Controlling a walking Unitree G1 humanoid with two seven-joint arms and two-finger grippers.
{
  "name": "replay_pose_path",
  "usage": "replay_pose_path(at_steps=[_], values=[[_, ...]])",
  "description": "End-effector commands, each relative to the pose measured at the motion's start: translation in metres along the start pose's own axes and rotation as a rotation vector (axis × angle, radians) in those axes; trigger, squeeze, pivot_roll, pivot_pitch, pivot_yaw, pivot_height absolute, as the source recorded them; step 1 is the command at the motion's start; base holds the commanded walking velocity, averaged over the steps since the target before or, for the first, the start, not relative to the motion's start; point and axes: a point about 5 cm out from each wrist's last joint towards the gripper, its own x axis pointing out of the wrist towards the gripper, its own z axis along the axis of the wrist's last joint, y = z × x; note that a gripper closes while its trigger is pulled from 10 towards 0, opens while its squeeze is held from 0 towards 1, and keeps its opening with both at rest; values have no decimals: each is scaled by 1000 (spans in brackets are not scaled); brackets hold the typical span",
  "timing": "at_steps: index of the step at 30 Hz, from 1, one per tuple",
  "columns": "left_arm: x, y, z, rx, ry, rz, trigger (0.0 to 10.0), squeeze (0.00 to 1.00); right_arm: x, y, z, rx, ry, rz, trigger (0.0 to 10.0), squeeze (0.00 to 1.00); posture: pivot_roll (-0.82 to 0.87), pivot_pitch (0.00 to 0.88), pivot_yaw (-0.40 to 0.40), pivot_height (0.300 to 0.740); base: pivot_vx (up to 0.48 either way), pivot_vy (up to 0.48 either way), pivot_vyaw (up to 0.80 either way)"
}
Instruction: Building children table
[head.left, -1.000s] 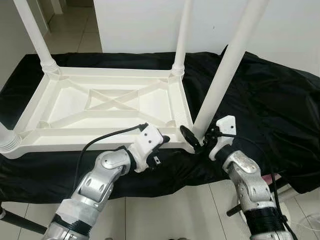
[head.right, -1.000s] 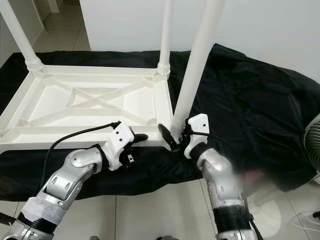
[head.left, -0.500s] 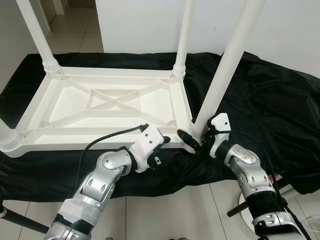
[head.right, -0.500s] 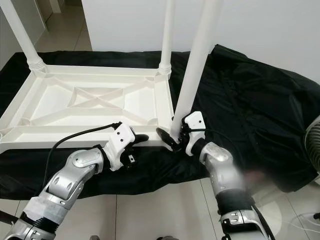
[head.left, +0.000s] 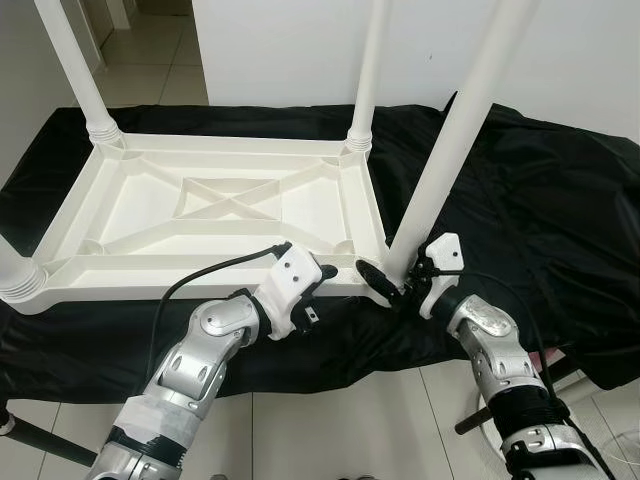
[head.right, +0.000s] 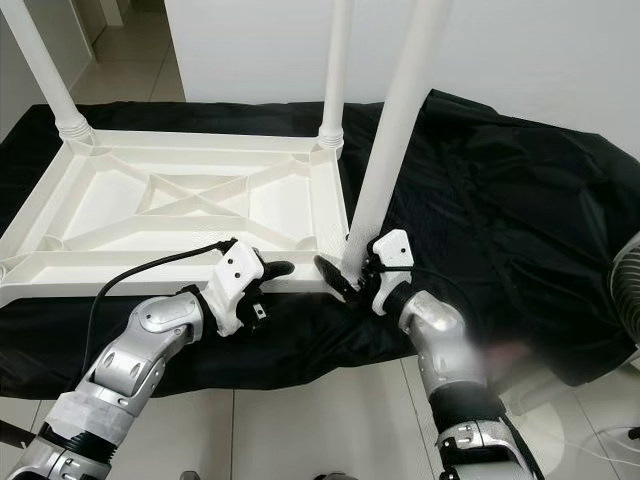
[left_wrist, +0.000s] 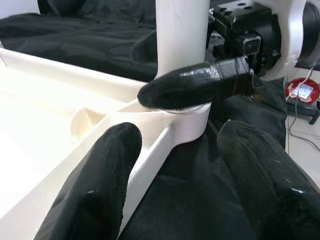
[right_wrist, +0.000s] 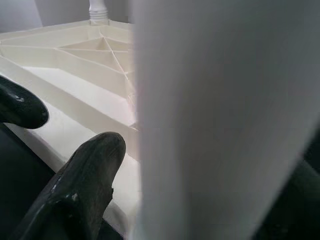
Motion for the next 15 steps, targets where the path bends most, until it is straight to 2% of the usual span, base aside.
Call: replay_pose_path(at_steps=[1,2,8,15], values=[[2,2,1,2,-11,6,10000,0,0,-4,2,-11,-10,-4,10000,0,-62,48,-22,740,0,0,0],[1,2,1,9,-7,5,10000,0,-1,-7,4,-30,-17,-4,0,0,-59,50,-21,740,0,0,0],[1,2,1,16,0,5,10000,0,-3,-10,6,-41,-21,-3,0,0,-58,53,-22,740,0,0,0],[1,2,2,17,1,6,10000,0,-7,-5,3,-20,-15,7,0,0,-64,61,-18,740,0,0,0]])
